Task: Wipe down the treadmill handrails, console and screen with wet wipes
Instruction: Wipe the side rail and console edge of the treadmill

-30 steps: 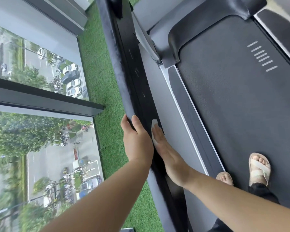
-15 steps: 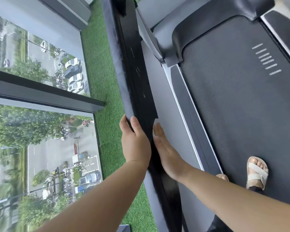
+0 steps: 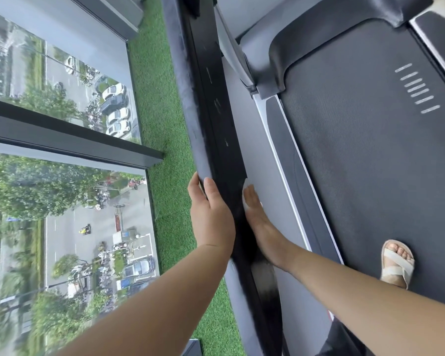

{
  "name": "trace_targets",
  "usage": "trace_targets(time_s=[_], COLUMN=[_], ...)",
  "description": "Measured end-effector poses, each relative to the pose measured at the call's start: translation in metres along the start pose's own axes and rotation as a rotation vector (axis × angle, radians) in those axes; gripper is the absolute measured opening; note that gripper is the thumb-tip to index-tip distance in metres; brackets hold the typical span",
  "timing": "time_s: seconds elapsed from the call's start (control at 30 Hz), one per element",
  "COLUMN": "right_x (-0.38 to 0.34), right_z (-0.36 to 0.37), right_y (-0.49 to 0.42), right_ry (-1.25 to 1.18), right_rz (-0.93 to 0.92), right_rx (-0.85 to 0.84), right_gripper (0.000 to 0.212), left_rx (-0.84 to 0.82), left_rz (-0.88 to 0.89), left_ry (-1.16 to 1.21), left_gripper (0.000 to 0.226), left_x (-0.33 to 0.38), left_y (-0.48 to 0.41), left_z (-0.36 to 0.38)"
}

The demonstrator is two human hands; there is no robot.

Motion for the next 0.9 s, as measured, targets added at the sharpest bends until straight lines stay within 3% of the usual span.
trace_targets(time_s=[0.07, 0.2, 0.3, 0.37, 0.53, 0.6, 0.67, 0.83, 0.9], right_x=[-0.007, -0.041, -0.014, -0.011, -0.035, -0.019, -0.01, -0.043, -0.031], right_z=[-0.001, 0.006, -0.011, -0.013, 0.005, -0.004, -0.011, 0.006, -0.004], right_y=[-0.007, -0.004, -0.013, -0.017, -0.008, -0.017, -0.027, -0.02, -0.029], right_ry=[-0.044, 0.06, 0.091, 0.022, 0.023, -0.027, -0.04, 0.034, -0.007], right_rz=[0.041, -0.205, -0.052, 0.023, -0.203, -0.062, 0.088, -0.203, -0.113], right_rx=[0.029, 0.039, 0.071, 0.082, -0.001, -0.013, 0.004, -0.079, -0.092], right_gripper=[0.048, 0.053, 0.051, 0.062, 0.059, 0.056, 0.066, 0.057, 0.059], left_rx=[-0.005, -0.01, 0.008, 0.006, 0.005, 0.009, 0.017, 0.018, 0.019], left_rz=[-0.004, -0.014, -0.011, -0.006, -0.014, -0.002, 0.006, -0.003, -0.006], left_ry=[0.018, 0.015, -0.013, -0.018, -0.014, -0.028, -0.038, -0.056, -0.068], left_gripper=[0.042, 0.041, 0.041, 0.04, 0.04, 0.04, 0.039, 0.04, 0.041], left_x=[0.001, 0.002, 0.003, 0.004, 0.004, 0.005, 0.005, 0.005, 0.006], left_y=[0.001, 0.003, 0.003, 0.003, 0.003, 0.003, 0.004, 0.003, 0.004], left_z=[-0.001, -0.002, -0.003, -0.003, -0.002, -0.003, -0.003, -0.004, -0.004])
Point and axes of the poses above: each hand's wrist, its own y-axis away from the middle knuckle, its own z-axis out of the palm, x = y × z, the point moved 10 cm from there along -y, towards the middle knuckle, and after that the axes turned 1 degree about -x, right-handed, at the moved point
